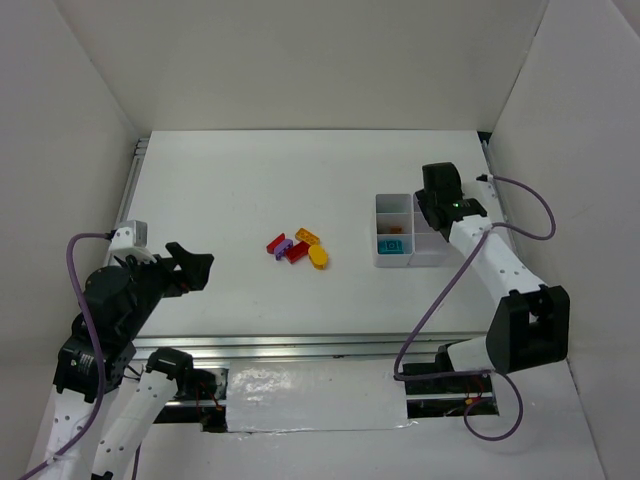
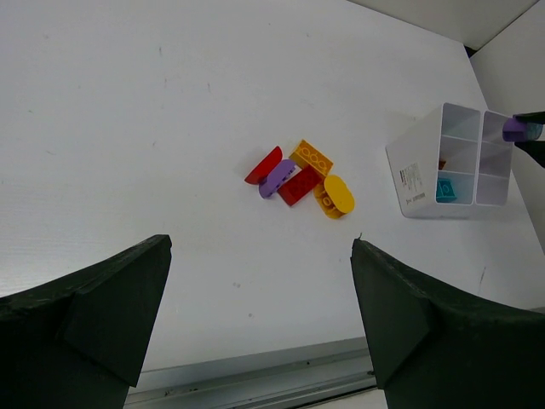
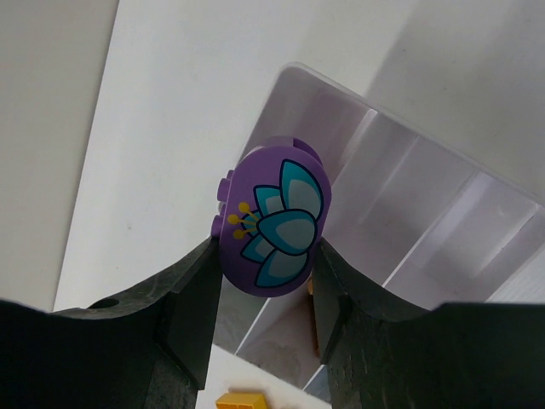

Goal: Sort the legos into containers by color

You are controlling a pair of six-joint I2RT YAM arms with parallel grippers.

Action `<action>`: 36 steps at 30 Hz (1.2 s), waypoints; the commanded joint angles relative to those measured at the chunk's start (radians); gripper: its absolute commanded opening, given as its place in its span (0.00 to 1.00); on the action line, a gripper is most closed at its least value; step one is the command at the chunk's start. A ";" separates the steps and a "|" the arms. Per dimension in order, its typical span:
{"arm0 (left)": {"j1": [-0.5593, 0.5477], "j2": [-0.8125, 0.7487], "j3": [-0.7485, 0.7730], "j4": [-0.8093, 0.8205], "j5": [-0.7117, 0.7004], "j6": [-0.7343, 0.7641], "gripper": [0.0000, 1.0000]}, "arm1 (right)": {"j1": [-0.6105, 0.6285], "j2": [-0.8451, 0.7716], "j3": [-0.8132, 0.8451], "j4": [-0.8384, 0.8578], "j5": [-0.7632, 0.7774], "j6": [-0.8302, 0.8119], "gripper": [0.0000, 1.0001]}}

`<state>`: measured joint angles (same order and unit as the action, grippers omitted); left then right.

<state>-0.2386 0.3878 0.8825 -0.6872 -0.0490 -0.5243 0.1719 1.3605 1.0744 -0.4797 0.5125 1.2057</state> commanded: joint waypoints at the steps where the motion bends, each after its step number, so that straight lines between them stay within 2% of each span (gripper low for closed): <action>1: -0.005 -0.013 0.004 0.048 0.012 0.020 0.99 | -0.003 0.021 0.024 0.043 0.015 0.032 0.03; 13: -0.007 -0.007 0.001 0.049 0.023 0.024 1.00 | -0.005 0.055 -0.005 0.059 0.070 0.078 0.04; 20: -0.007 -0.006 0.003 0.051 0.028 0.026 1.00 | -0.014 0.088 -0.002 0.061 0.072 0.087 0.10; 26: -0.007 0.000 0.001 0.055 0.035 0.029 0.99 | -0.017 0.080 -0.028 0.084 0.075 0.083 0.22; 30: -0.005 0.003 0.001 0.057 0.040 0.030 1.00 | -0.017 0.084 -0.030 0.092 0.077 0.074 0.34; 36: -0.007 0.003 0.001 0.058 0.040 0.030 1.00 | -0.022 0.086 -0.028 0.090 0.067 0.083 0.34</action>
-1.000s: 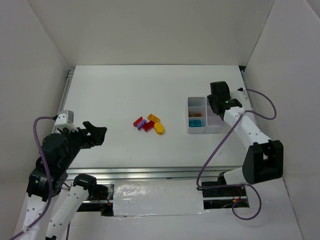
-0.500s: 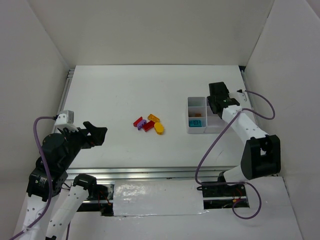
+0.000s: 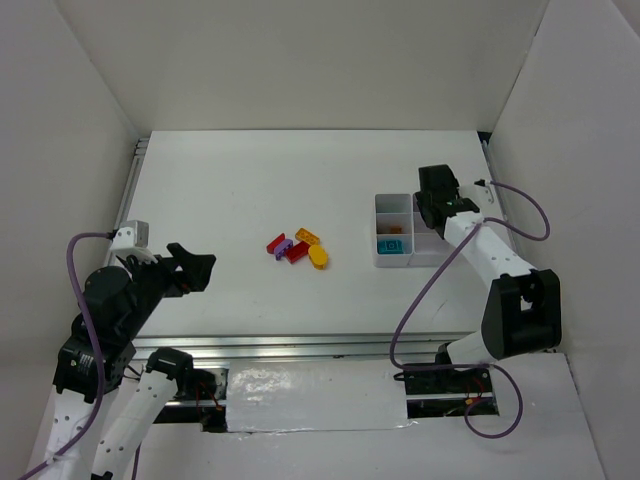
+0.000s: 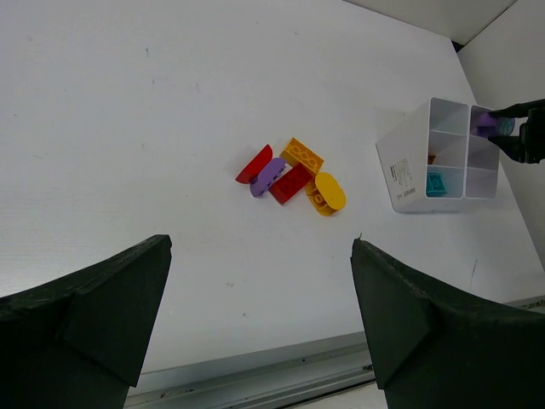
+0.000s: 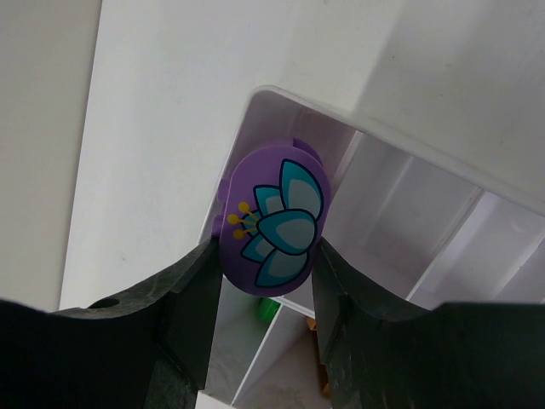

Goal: Sort the legos into containers by color

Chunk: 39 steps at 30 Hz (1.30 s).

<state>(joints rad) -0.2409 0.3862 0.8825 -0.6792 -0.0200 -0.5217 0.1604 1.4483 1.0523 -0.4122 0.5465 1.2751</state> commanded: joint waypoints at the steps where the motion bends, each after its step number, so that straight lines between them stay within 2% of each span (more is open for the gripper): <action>1: -0.005 0.005 0.000 0.050 0.011 0.029 0.99 | -0.012 -0.005 -0.018 0.033 0.030 0.009 0.34; 5: -0.005 0.006 -0.002 0.052 0.011 0.031 1.00 | -0.010 -0.008 -0.020 0.035 0.023 0.015 0.60; 12: -0.005 0.003 -0.001 0.052 0.011 0.031 1.00 | -0.010 0.001 -0.011 0.019 0.010 0.020 0.73; 21: -0.005 -0.001 -0.001 0.052 0.011 0.029 0.99 | -0.012 -0.069 -0.026 0.041 0.019 -0.003 0.72; 31: -0.005 -0.006 0.000 0.049 0.011 0.029 1.00 | -0.027 -0.051 -0.023 0.070 0.000 -0.037 0.55; 36: -0.006 -0.007 -0.002 0.050 0.011 0.029 1.00 | -0.032 -0.085 -0.067 0.150 -0.003 -0.072 0.49; 39: -0.006 -0.007 0.001 0.049 0.011 0.029 0.99 | -0.042 -0.049 -0.034 0.119 -0.016 -0.088 0.42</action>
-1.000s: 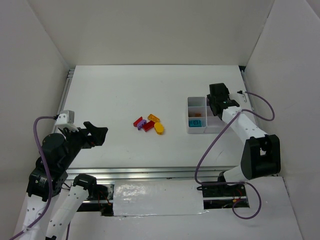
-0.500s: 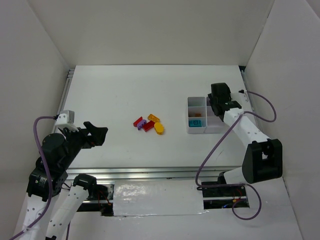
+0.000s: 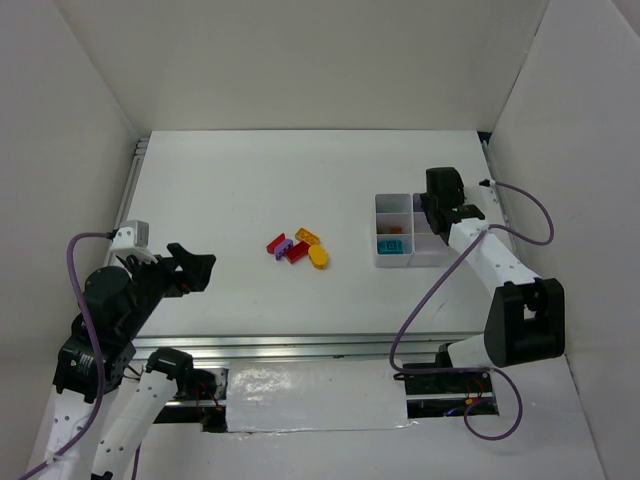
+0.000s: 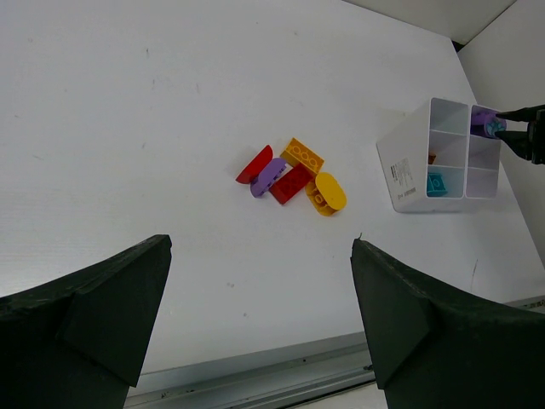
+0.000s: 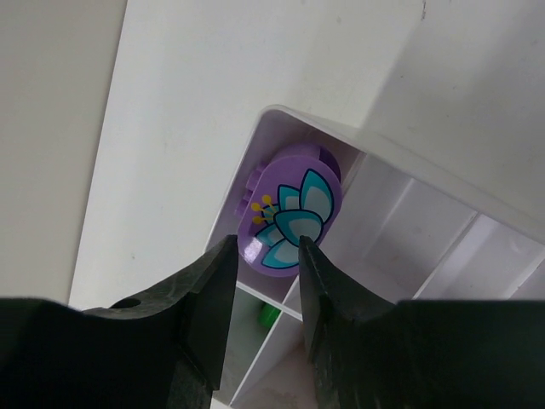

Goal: Sort the legos into containers by color

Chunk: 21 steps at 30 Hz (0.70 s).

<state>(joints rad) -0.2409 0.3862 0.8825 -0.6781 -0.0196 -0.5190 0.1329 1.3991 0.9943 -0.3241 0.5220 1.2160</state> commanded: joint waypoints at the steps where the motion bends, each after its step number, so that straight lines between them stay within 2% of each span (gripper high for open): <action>1: -0.006 -0.009 0.000 0.049 0.010 0.027 1.00 | -0.013 0.006 0.039 0.020 0.012 -0.029 0.41; 5: -0.006 -0.010 -0.002 0.049 0.010 0.025 0.99 | -0.015 -0.058 -0.012 0.065 0.001 -0.042 0.43; 7: -0.006 -0.009 -0.002 0.049 0.010 0.025 0.99 | -0.015 -0.087 -0.031 0.071 0.001 -0.073 0.53; 8: -0.006 -0.006 -0.002 0.049 0.010 0.025 1.00 | -0.016 -0.101 -0.029 0.063 0.012 -0.082 0.64; 11: -0.006 -0.006 -0.002 0.049 0.010 0.027 1.00 | -0.024 -0.077 0.016 0.030 0.003 -0.203 0.73; 15: -0.006 -0.007 -0.002 0.049 0.010 0.025 1.00 | -0.035 0.000 0.153 -0.081 -0.037 -0.318 0.74; 21: -0.006 -0.009 -0.002 0.048 0.010 0.024 1.00 | -0.065 0.067 0.175 -0.124 -0.157 -0.335 0.69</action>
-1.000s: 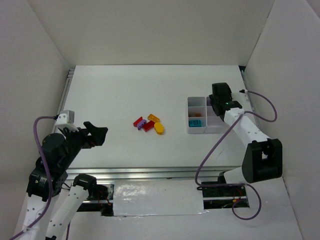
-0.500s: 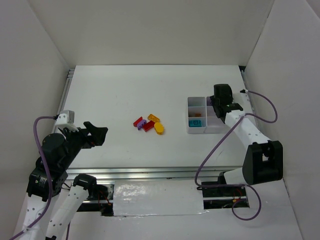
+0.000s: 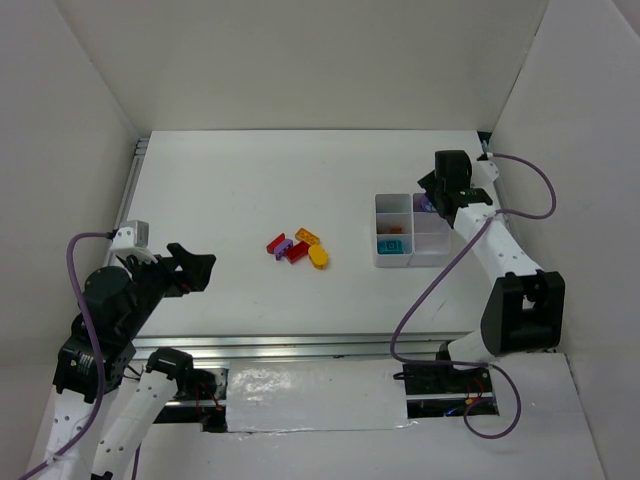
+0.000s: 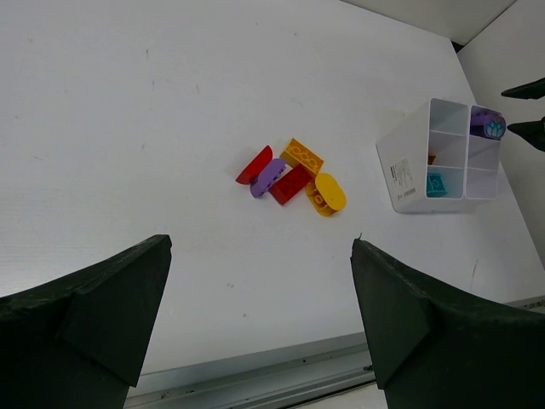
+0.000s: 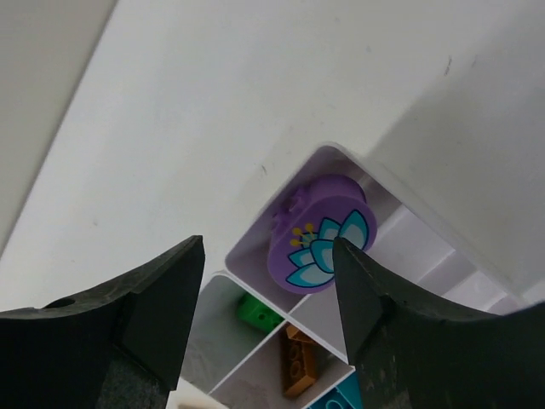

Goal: Sort the legos into containers by color

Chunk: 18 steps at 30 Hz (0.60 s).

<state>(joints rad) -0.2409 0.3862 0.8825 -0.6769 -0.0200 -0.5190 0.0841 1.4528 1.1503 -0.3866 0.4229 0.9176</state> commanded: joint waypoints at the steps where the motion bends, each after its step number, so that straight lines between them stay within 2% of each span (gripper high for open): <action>1: -0.006 -0.012 -0.002 0.048 0.011 0.024 1.00 | -0.018 0.008 0.006 -0.051 -0.058 -0.027 0.68; 6: -0.006 -0.006 -0.002 0.050 0.011 0.027 1.00 | -0.023 -0.035 -0.084 -0.003 -0.062 0.026 0.64; 10: -0.006 -0.007 -0.002 0.048 0.011 0.028 0.99 | -0.027 0.000 -0.037 -0.049 -0.036 -0.002 0.63; 12: -0.006 -0.007 -0.004 0.051 0.011 0.028 1.00 | -0.026 0.020 -0.014 -0.070 -0.020 -0.043 0.66; 13: -0.008 -0.006 -0.004 0.051 0.011 0.028 0.99 | -0.026 0.026 -0.003 -0.090 0.003 -0.057 0.75; 15: -0.008 -0.003 -0.001 0.051 0.011 0.028 0.99 | -0.029 0.040 0.032 -0.121 0.017 -0.080 0.82; 18: -0.006 -0.004 -0.004 0.053 0.011 0.028 0.99 | -0.032 0.031 0.029 -0.103 0.019 -0.091 0.82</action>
<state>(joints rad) -0.2413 0.3862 0.8825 -0.6754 -0.0196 -0.5186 0.0647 1.4879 1.1385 -0.4656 0.4023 0.8650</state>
